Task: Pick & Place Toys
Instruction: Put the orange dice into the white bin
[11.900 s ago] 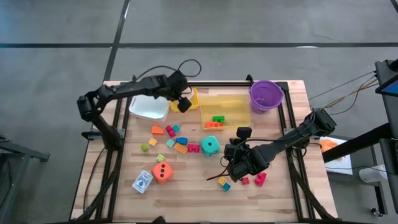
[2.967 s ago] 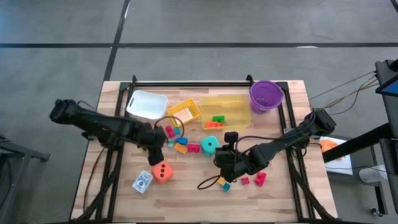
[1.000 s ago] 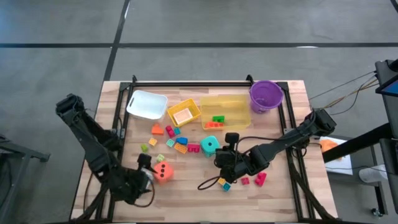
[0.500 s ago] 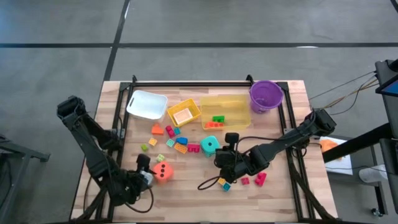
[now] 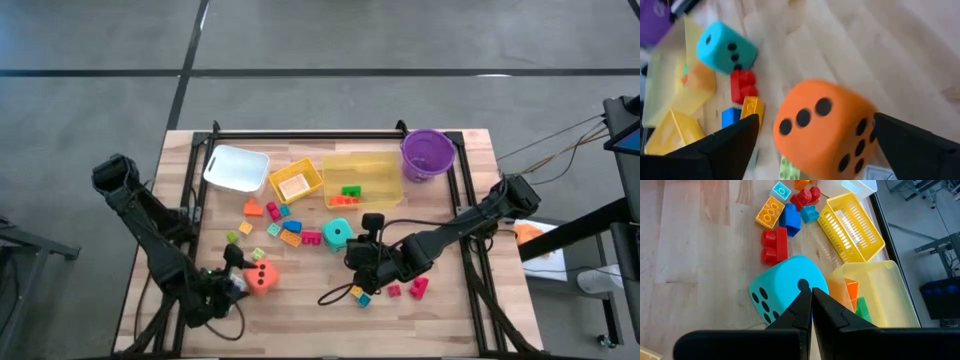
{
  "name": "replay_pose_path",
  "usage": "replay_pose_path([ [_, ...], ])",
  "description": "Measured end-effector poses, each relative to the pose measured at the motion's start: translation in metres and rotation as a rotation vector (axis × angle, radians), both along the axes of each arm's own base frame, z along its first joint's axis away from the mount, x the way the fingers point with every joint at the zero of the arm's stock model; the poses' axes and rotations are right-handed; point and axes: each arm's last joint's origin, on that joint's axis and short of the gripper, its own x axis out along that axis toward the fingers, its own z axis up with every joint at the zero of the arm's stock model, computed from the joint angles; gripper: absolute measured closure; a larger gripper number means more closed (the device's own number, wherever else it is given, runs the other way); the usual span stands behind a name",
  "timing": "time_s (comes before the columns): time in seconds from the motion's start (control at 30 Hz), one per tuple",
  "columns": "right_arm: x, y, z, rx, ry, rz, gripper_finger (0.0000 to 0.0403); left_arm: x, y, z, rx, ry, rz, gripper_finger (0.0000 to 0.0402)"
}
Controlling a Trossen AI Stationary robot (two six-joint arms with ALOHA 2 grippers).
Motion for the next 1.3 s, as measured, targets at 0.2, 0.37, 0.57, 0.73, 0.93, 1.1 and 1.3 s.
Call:
replay_pose_path([
  [0.2, 0.0, 0.0, 0.0, 0.0, 0.0, -0.001, 0.0394, -0.002, -0.001, 0.0, 0.008, -0.02, -0.003, 0.0024],
  [0.37, 0.0, 0.0, 0.0, 0.0, 0.0, -0.001, 0.0394, -0.002, -0.002, -0.002, 0.013, 0.003, -0.042, 0.0005],
  [0.57, 0.0, 0.0, 0.0, 0.002, -0.004, -0.001, 0.0394, -0.004, 0.0, -0.015, 0.041, -0.001, -0.1, 0.0003],
  [0.73, 0.001, 0.001, 0.001, 0.008, -0.017, -0.001, 0.0394, -0.004, 0.001, -0.021, 0.027, -0.015, -0.106, 0.0003],
  [0.93, 0.001, 0.001, 0.001, 0.008, -0.017, 0.0, 0.0394, -0.004, 0.001, -0.022, 0.034, -0.009, -0.118, 0.0002],
  [1.1, 0.001, 0.001, 0.001, 0.009, -0.018, 0.0, 0.0394, -0.001, 0.003, -0.022, 0.032, 0.012, -0.124, 0.0002],
  [1.3, 0.002, 0.001, 0.001, 0.01, -0.02, 0.0, 0.0394, 0.011, 0.012, -0.024, -0.029, 0.089, -0.105, 0.0002],
])
